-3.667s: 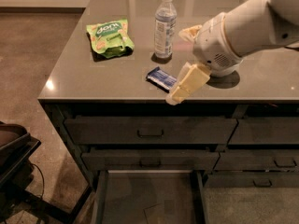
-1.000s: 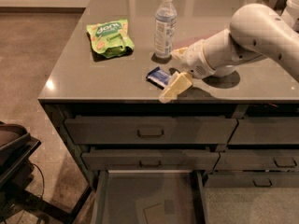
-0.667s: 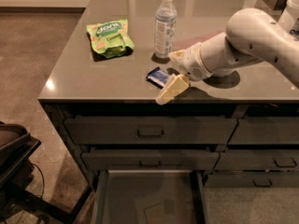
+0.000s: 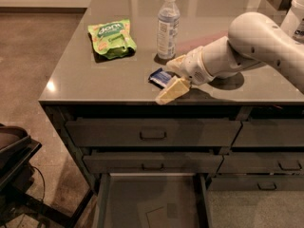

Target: Place rxbar blueberry into bottom drawer

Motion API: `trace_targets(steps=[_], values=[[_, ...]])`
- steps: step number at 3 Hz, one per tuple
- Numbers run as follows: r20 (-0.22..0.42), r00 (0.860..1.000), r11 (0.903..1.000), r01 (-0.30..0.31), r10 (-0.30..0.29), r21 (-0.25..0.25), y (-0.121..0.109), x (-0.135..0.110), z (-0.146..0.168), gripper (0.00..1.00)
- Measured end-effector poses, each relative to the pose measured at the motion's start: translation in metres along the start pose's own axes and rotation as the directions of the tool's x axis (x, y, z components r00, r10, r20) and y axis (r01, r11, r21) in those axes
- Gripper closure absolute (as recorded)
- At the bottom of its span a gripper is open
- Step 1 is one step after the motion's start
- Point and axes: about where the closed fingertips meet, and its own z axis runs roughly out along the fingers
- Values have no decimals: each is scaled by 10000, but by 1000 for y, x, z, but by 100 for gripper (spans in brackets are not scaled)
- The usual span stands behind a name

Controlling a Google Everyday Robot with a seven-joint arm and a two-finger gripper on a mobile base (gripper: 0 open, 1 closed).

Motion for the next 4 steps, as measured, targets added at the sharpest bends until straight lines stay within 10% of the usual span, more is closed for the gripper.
trace_targets(steps=[4], values=[[1,10000,10000,1,-1,-3,0,0,0,100]])
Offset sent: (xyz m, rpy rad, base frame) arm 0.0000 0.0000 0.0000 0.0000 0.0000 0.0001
